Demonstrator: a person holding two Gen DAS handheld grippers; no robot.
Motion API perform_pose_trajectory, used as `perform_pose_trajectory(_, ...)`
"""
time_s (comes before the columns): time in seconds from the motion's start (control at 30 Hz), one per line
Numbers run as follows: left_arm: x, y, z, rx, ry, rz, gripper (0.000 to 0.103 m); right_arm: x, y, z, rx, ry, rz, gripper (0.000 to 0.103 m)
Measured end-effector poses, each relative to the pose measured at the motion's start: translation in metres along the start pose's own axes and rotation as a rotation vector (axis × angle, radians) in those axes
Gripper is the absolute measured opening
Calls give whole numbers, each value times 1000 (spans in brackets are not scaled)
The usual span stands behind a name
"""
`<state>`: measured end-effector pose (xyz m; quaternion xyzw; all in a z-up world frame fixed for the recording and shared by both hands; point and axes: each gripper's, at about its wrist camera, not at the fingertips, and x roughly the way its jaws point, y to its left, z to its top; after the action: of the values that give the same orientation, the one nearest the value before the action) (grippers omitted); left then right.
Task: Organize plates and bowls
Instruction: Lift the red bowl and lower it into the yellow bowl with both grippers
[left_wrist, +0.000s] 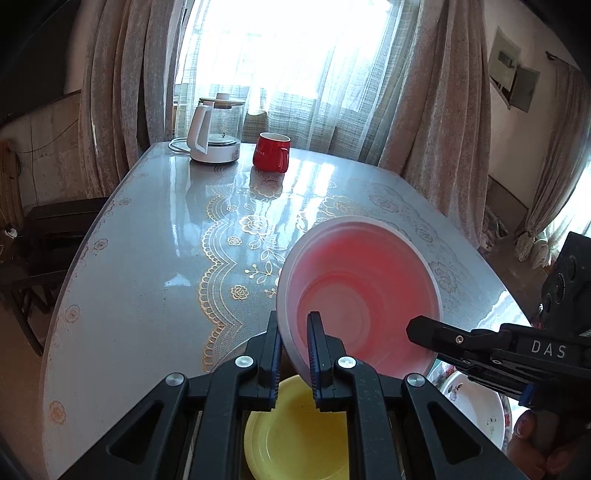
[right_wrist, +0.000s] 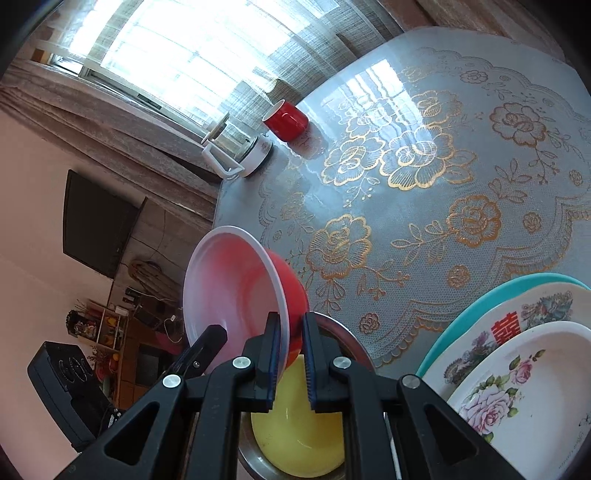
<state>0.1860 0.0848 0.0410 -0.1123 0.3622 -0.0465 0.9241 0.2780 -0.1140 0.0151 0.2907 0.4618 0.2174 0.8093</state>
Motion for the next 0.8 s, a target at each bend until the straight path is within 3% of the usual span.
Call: perform_pose_trajectory(0.8,-28,6,-44,11,29,3,13,-5,0,-42,-3,51,11,14)
